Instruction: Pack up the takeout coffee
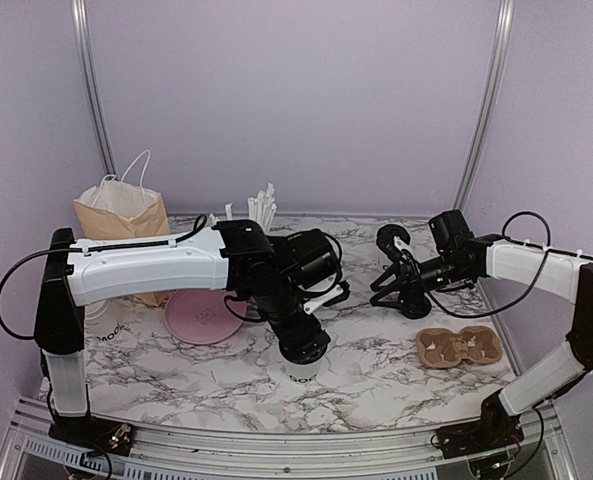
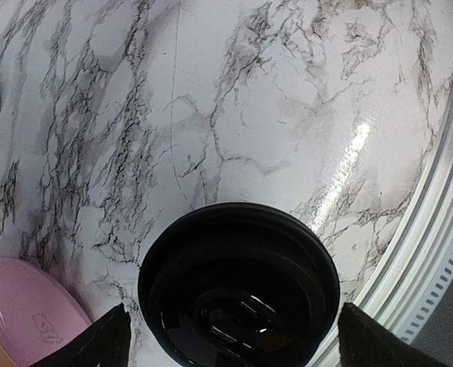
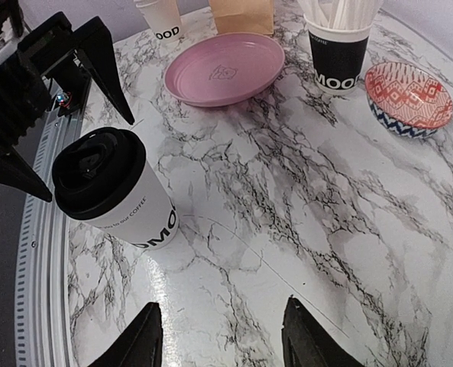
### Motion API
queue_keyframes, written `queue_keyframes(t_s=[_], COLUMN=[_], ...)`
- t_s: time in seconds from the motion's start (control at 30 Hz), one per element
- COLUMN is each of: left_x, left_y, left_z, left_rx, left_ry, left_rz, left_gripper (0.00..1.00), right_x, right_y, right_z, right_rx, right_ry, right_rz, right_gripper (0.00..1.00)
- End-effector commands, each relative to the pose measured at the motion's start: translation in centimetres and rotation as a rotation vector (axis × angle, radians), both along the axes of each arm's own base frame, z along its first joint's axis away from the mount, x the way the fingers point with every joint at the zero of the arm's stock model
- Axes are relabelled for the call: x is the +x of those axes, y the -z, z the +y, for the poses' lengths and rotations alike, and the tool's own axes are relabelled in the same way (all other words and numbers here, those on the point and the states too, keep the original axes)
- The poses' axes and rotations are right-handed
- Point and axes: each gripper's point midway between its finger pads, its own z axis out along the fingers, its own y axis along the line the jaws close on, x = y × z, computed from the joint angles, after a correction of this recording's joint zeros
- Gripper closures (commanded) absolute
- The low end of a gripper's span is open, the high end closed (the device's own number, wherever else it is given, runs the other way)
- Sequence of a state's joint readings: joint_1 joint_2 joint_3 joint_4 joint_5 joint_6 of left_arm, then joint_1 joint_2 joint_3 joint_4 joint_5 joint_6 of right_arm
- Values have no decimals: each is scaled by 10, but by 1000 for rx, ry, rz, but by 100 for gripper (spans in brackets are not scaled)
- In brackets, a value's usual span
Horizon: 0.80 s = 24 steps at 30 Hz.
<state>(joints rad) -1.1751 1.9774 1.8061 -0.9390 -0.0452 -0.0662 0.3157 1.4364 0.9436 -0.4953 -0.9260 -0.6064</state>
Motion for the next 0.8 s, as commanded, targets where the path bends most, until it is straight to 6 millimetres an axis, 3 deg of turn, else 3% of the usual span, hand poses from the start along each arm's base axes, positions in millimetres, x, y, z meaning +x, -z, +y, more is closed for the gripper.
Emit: queue_keyframes(t_s=[0.0,0.23,0.37,0.47,0.53,0.63,0.77], left_x=[7,17,31,33,35,31,24], left_y=[-27,-83,-99,-83,-67,-48,-36], left_z=[-1,28,41,42,44,44,41], left_rx=[-40,-119,-255,-366,-414,-523,-669], left_ry=[-12,-96,-224,-358,-454,-549,-624], left_rz=[-45,-179,-265,-173,-75,50,158], left_gripper=[1,1,1,2,10,22,24], right_x=[-3,5,-5,-32,-48,-61,-74], right_y=[-5,-28,-28,-10,-1,8,10], right_z=[2,-2,10,30,42,53,64], right_rx=[7,-32,-1,-15,-23,-44,-42], right_ry=[-11,58,49,-44,-102,-139,-191], right_rz=[16,18,190,383,464,519,602], right_gripper=[48,47,43,42,43,43,43])
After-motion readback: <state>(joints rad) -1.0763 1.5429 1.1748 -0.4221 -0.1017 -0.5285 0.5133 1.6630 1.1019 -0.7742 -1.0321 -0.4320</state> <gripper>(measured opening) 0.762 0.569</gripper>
